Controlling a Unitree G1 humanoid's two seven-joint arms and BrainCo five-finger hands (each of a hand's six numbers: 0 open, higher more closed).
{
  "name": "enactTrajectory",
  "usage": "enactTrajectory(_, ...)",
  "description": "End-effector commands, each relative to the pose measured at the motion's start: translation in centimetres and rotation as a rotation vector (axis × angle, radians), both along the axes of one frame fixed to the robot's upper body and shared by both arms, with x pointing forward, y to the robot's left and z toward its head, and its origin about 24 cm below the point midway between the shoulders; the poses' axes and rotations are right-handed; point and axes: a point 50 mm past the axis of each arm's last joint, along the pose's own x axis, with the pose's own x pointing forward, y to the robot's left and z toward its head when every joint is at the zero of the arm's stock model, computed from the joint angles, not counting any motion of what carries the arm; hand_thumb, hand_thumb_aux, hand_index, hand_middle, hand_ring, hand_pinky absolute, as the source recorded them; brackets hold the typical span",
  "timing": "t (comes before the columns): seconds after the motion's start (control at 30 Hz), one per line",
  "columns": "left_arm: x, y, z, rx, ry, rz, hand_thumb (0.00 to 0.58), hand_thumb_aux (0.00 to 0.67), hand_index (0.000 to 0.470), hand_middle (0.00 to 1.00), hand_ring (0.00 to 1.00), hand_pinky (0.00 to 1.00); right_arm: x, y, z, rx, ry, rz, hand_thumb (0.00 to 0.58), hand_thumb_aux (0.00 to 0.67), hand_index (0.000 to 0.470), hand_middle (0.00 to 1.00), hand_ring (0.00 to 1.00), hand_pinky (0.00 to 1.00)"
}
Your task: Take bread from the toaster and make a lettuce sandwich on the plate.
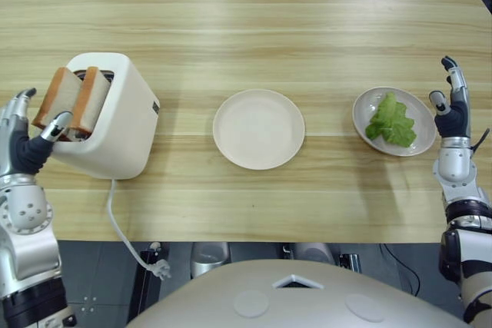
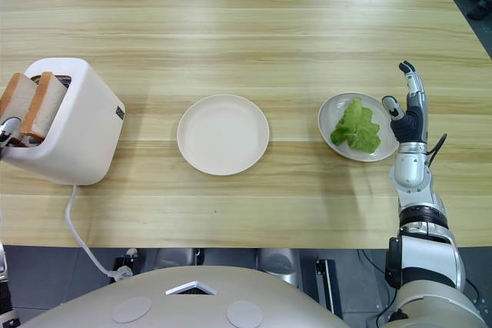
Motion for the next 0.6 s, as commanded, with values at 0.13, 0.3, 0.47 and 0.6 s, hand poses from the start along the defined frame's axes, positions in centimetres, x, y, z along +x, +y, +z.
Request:
enactTrajectory(0.13,0.4,1.1,-1.0,0.001,0.04,0.023,0.0,0.0,0.0,0.0,0.0,0.0,0.1,0.0,-0.1,0.016,-0.001,0.001,0.0,0.0,0.0,0.0,0.0,0.0)
enactTrajectory(0.3,0.5,1.3,-1.2,-0.024,0.03,0.021,0.0,0.0,0.0,0.0,0.0,0.0,0.1,0.4,-0.2,0.02,-0.008,0.017,0.0,0.0,0.0,0.0,0.0,0.0)
enactTrajectory(0.47,0.6,1.7,-1.0,-0.054,-0.005,0.036,0.0,0.0,0.0,0.0,0.0,0.0,0.1,0.6,-0.3,0.018,-0.006,0.023,0.0,0.0,0.0,0.0,0.0,0.0)
enactTrajectory(0.6,0.7,1.5,-1.1,-0.054,-0.001,0.028,0.0,0.0,0.0,0.0,0.0,0.0,0.3,0.9,-0.3,0.016,-0.009,0.034,0.0,0.0,0.0,0.0,0.0,0.0)
